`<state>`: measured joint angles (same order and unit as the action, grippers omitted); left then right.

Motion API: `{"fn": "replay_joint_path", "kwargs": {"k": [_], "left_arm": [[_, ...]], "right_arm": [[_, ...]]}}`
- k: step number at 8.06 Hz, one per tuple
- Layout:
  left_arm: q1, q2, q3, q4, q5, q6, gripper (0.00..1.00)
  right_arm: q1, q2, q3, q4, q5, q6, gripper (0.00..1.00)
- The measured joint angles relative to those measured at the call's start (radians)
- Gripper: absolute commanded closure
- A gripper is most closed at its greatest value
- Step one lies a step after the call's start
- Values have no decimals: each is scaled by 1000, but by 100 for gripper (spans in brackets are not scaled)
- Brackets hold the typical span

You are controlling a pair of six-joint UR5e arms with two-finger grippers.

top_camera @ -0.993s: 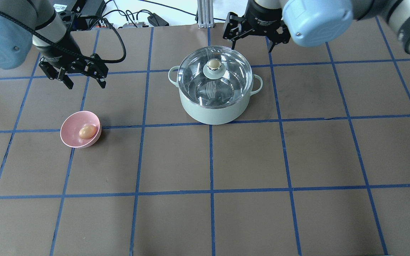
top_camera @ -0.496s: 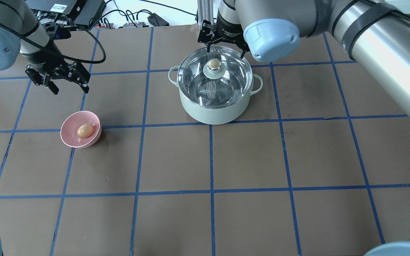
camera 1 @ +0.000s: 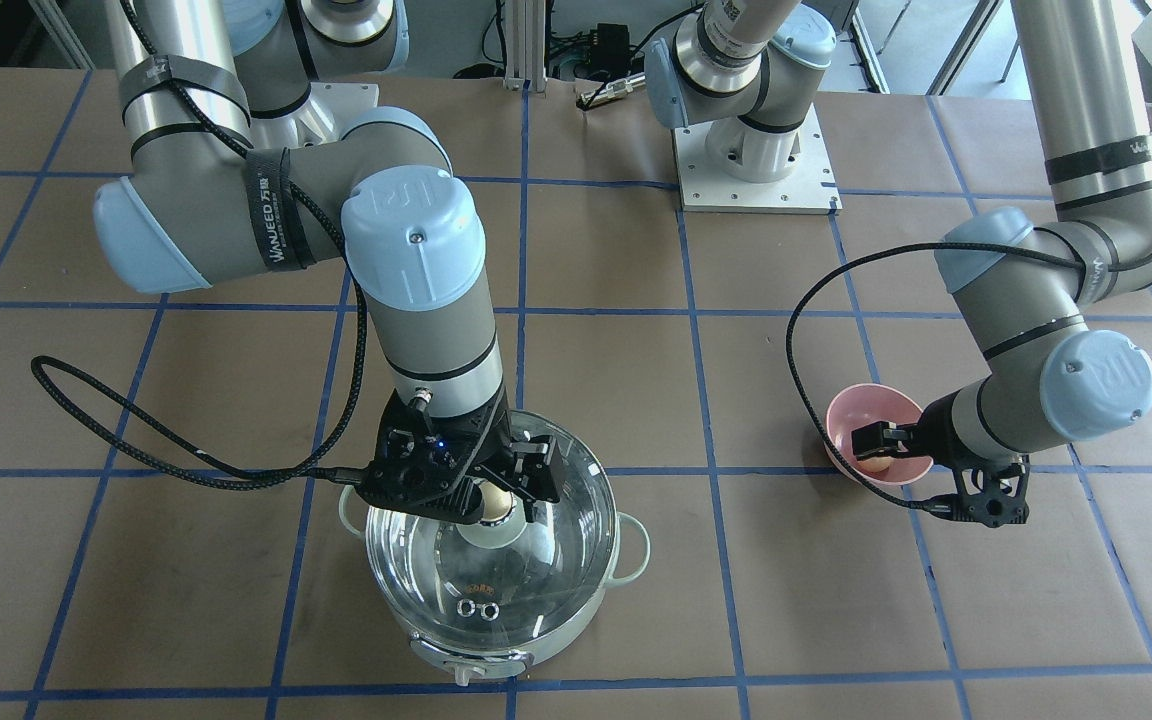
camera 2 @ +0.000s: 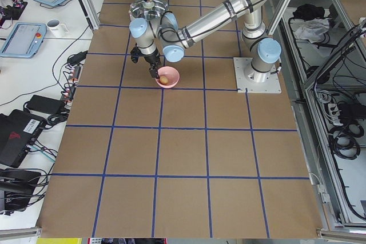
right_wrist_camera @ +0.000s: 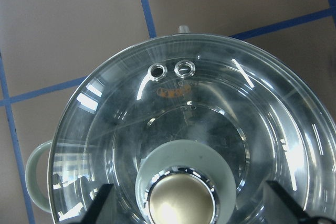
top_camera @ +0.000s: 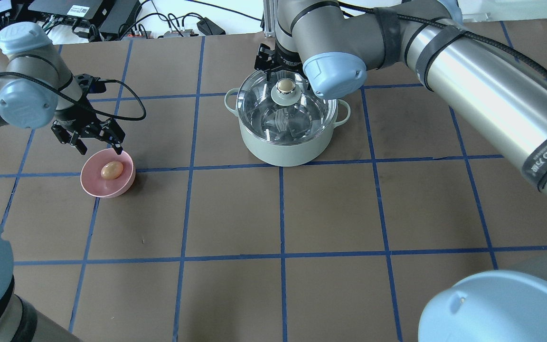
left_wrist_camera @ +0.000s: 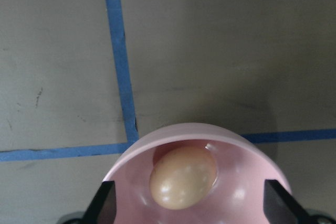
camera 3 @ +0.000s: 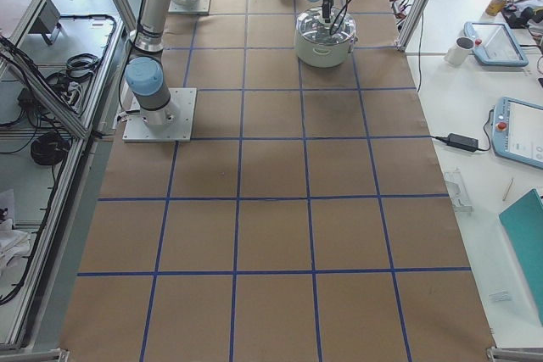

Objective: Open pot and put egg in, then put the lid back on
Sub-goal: 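Lift the glass lid aside with the right gripper while the left grasps the egg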

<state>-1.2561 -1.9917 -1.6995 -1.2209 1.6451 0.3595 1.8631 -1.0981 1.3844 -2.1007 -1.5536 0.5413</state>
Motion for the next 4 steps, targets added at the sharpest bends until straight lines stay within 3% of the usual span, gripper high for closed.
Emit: {"fn": "replay_joint_path", "kwargs": {"k": [1,2,3,4], "left_arm": [[1,-11,-17,15,0,12,0],[1,-15,-25,21,3,23,0],[3,-13,-28,19,7,33,0],[5,-6,-29,2,10,40,1]], "right_arm": [[1,8,1,-7,0,3,11],[2,12,3,-10,0,6,27],[2,14,4,-11,1,9,61],[2,14,4,-11,2,11,83]]}}
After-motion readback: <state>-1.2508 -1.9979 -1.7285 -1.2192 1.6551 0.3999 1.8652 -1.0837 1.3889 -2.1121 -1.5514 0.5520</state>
